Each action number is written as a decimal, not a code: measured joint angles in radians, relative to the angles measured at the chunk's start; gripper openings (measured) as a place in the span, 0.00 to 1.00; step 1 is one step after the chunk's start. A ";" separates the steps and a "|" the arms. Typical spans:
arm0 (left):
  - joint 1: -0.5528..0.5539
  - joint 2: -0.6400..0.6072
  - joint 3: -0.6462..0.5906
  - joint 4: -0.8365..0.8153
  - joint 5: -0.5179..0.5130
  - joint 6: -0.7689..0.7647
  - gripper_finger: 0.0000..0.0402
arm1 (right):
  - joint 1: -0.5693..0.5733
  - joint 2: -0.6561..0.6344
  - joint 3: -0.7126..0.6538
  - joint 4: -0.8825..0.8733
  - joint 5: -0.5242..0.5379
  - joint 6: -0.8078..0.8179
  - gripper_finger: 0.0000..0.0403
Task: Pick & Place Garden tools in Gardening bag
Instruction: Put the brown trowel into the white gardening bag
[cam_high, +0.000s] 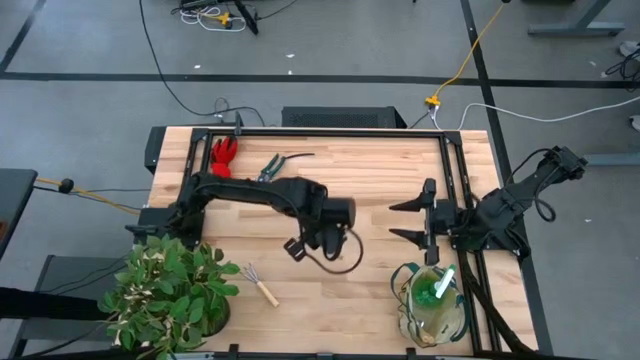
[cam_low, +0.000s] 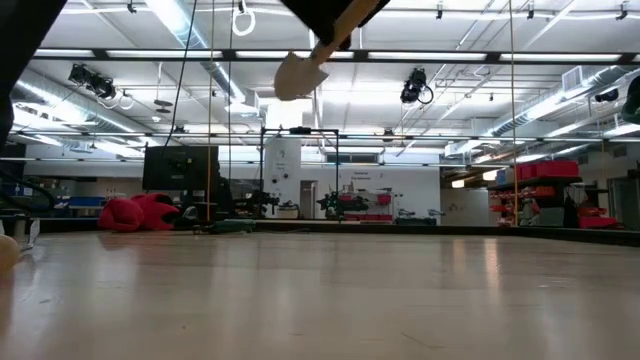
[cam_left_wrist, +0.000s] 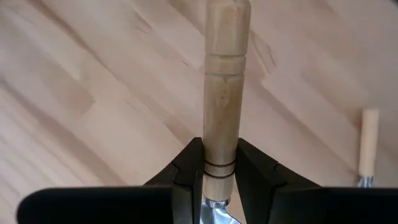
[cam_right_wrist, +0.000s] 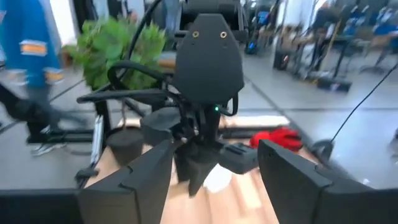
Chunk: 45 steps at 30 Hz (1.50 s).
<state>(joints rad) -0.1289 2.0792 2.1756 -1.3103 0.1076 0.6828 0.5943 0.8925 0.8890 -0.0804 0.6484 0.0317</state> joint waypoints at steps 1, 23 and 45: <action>0.009 0.000 0.017 0.006 0.012 -0.016 0.19 | 0.000 0.000 0.000 0.024 0.009 -0.021 0.59; 0.193 -0.043 0.181 0.257 0.126 -0.215 0.19 | 0.000 0.000 0.000 0.381 0.235 -0.395 0.59; 0.232 -0.097 0.181 0.236 0.097 -0.355 0.19 | 0.000 0.000 0.000 0.378 0.234 -0.406 0.59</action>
<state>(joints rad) 0.1028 1.9823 2.3566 -1.0740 0.2048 0.3276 0.5941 0.8921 0.8890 0.2981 0.8822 -0.3748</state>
